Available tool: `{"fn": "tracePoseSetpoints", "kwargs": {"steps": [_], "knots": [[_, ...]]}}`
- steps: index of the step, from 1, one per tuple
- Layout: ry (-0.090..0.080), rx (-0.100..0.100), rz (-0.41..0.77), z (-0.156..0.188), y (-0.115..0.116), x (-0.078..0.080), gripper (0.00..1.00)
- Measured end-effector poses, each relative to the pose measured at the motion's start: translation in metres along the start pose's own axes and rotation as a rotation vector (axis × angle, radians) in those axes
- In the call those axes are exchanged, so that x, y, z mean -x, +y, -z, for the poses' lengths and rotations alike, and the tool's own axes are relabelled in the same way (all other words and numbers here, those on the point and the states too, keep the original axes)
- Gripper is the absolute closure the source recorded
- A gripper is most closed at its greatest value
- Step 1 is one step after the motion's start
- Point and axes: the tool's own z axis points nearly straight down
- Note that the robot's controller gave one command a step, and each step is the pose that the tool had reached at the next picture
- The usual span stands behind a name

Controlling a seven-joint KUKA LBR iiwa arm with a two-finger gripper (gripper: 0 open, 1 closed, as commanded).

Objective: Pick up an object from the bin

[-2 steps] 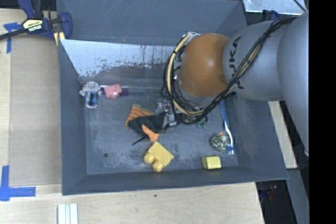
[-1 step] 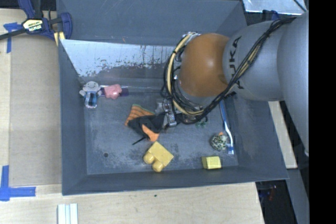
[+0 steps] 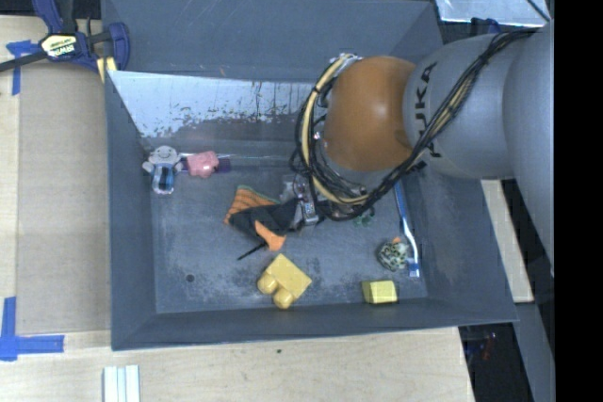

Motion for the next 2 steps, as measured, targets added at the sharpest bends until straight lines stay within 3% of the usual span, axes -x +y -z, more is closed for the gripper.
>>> {"fn": "tracePoseSetpoints", "kwargs": {"steps": [2], "knots": [[-0.003, 0.0, -0.002, 0.024, 0.0, 0.001, 1.0]]}}
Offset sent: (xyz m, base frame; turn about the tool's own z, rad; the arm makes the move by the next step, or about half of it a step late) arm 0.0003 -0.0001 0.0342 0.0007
